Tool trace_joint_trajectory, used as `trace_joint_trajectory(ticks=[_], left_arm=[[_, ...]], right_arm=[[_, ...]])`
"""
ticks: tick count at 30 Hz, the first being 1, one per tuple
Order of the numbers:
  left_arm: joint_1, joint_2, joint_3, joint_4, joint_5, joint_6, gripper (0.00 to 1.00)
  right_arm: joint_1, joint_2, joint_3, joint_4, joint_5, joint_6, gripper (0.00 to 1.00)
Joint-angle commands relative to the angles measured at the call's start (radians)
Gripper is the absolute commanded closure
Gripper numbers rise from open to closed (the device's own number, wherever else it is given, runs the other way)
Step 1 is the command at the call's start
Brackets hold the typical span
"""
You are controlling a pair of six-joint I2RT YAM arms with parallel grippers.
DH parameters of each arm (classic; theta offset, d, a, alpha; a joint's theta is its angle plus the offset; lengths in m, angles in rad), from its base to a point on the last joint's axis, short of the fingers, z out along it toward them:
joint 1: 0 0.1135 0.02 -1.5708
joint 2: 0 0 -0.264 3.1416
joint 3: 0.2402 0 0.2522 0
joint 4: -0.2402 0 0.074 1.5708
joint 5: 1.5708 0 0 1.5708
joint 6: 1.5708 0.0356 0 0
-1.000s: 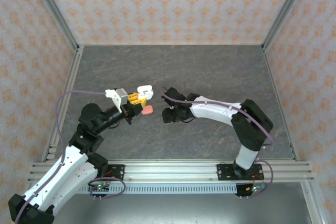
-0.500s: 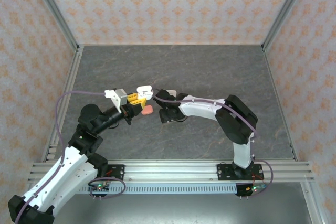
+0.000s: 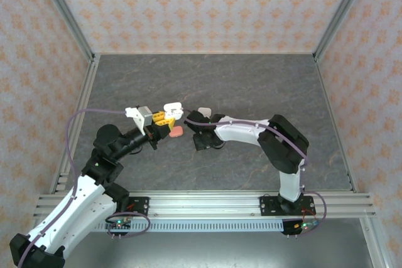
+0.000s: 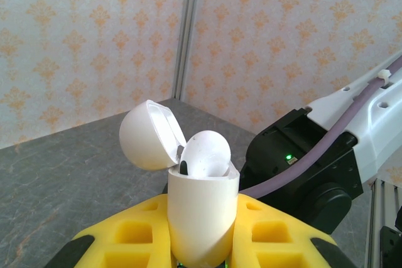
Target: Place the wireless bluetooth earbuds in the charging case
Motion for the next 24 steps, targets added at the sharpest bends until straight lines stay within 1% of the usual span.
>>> trace_joint_trajectory(ticks=[1, 6, 10, 19, 24], left_arm=[[-0.011, -0.006, 0.000, 0.011, -0.019, 0.017, 1.00], [-0.010, -0.006, 0.000, 0.010, -0.021, 0.015, 1.00], [-0.011, -0.007, 0.000, 0.007, -0.021, 0.016, 1.00], [-0.010, -0.021, 0.000, -0.003, -0.025, 0.017, 1.00], [-0.011, -0.022, -0.001, -0.003, -0.024, 0.017, 1.00]], right_arm=[[0.008, -0.042, -0.040, -0.086, 0.012, 0.002, 0.48], [0.008, -0.076, -0.024, -0.088, -0.010, -0.015, 0.48], [0.007, -0.099, 0.006, -0.066, -0.033, -0.035, 0.46], [-0.021, -0.010, 0.071, -0.047, -0.014, -0.026, 0.48], [-0.023, 0.035, 0.096, -0.035, -0.022, -0.029, 0.53]])
